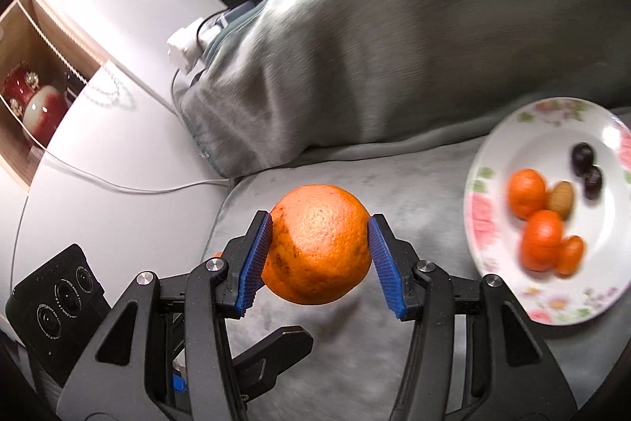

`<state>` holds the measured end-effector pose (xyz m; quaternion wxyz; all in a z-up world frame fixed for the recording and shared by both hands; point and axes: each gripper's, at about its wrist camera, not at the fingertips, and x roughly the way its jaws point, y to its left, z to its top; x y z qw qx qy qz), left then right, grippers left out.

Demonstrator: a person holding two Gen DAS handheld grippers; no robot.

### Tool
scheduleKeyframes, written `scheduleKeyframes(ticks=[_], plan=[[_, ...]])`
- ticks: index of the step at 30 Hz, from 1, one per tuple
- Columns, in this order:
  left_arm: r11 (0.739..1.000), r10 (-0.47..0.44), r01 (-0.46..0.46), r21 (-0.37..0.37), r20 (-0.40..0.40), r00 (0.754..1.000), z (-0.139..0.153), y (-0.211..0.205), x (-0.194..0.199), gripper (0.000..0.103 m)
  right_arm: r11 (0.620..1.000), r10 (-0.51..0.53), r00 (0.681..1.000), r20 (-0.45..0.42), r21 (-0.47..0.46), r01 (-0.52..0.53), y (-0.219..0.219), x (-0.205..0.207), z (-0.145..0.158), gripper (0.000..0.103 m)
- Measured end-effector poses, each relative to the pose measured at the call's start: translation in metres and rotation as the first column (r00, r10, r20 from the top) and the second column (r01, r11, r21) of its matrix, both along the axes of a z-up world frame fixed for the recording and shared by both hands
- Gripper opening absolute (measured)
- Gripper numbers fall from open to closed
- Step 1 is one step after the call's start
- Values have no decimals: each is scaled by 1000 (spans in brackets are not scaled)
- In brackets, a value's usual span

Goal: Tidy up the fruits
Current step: 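Carry both large oranges over the plate with both tools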

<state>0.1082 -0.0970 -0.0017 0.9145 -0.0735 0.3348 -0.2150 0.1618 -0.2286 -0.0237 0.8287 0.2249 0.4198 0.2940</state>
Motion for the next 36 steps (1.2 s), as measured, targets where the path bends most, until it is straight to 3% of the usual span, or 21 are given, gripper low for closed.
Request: scheduleKeyframes(ticks=[18,36], plan=[[982,-186,186,13,-7,983,-4,-115,2,64,981,-193,981,-14,12,193,-130,-22,-7,53],[963,-266,267,25,-58,962,-22,-165,11,64,959,-281,958,-60,6,282,-193,-17,-29,53]])
